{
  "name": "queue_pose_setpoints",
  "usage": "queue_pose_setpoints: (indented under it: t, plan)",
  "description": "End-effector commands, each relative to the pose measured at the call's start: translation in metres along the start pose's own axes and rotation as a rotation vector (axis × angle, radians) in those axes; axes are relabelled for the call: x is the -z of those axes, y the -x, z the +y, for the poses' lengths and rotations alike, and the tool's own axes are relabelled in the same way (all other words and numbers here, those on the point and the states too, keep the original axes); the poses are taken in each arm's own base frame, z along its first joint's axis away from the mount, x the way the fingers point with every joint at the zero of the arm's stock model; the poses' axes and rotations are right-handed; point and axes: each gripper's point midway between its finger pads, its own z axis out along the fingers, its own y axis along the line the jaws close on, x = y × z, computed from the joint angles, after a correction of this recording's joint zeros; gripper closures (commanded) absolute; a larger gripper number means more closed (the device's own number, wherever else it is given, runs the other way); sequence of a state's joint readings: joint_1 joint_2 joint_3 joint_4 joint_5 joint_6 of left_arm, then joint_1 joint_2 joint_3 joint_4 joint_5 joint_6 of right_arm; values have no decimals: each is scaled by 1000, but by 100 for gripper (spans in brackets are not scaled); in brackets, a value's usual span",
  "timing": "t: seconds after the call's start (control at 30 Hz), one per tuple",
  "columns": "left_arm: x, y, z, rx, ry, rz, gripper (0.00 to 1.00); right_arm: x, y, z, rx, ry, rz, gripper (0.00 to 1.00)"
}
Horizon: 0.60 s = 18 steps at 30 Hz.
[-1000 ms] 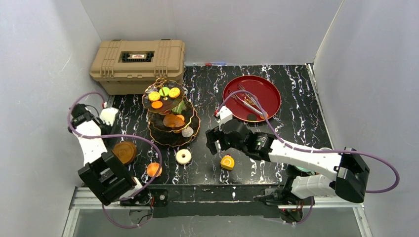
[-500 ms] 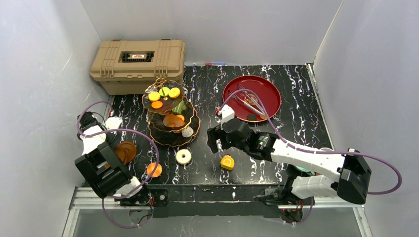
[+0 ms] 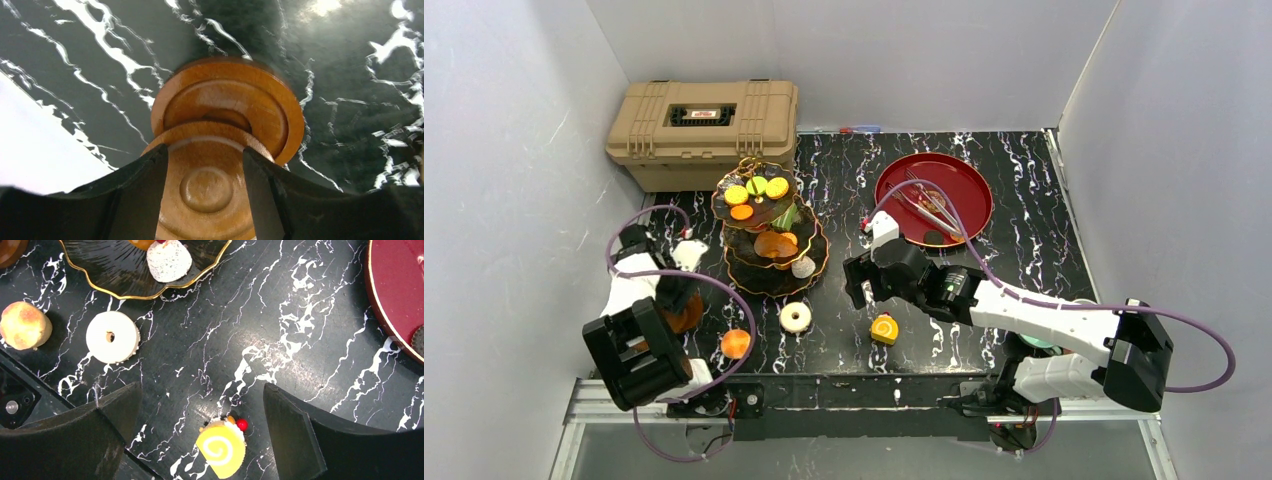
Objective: Serve the afternoon tea
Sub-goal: Move the coaster to the center of the board.
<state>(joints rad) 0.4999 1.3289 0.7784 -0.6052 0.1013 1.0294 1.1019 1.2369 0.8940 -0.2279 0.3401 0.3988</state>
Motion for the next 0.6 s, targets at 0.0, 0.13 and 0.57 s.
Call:
queue_pose_setpoints:
  t: [0.0,0.13,0.57]
  plan:
    - [6,10,-70,91,-262,-5,44,7,23,1,-29,-21,-61,2]
    - [25,27,-88,102,-334,-32,44,8,22,-2,-28,-39,-59,2]
    - [119,45,-96,-18,-371,-147,34,10,26,2,-49,-20,-61,2]
